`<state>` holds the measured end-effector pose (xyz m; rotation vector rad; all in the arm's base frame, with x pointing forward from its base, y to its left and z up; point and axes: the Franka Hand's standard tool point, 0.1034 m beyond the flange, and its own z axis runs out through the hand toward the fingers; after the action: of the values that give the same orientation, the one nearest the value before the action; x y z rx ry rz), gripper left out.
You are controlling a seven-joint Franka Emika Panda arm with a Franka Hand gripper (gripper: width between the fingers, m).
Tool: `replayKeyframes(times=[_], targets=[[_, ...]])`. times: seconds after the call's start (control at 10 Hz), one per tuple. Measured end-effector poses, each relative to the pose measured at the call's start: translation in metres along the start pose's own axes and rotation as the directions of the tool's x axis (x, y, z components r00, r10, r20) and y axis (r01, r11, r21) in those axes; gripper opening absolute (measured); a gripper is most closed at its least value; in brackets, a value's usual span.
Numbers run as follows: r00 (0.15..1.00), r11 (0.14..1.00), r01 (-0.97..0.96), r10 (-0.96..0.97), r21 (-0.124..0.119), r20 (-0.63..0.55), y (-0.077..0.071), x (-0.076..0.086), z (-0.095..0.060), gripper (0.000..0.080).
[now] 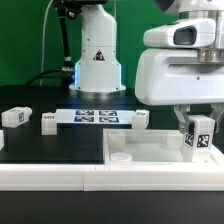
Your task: Assemble one leg
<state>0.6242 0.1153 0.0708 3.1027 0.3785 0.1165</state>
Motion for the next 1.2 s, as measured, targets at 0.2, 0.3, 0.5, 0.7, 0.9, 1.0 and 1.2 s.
replayKeyframes(times=[0.2,0.3,0.5,0.7,0.9,1.0,1.2], targets=[[0.996,0.996,-0.084,0.084,0.003,0.000,0.000,0.000,0.000,0.0289],[0.975,0.975,-0.222,0.222,0.007,0.000,0.001,0.000,0.000,0.0289],[0.903,0.903,-0.430,0.430,0.017,0.005,0.002,0.000,0.000,0.0289],[0.828,0.828,-0.561,0.561,0.014,0.011,0.000,-0.001,0.001,0.0290],[0.734,0.734,-0.679,0.679,0.002,0.007,0.004,-0.004,0.001,0.0292],[0.681,0.681,-0.732,0.732,-0.005,0.003,0.007,-0.005,0.001,0.0295],[0.604,0.604,-0.797,0.797,-0.019,-0.005,0.014,-0.007,0.001,0.0302]])
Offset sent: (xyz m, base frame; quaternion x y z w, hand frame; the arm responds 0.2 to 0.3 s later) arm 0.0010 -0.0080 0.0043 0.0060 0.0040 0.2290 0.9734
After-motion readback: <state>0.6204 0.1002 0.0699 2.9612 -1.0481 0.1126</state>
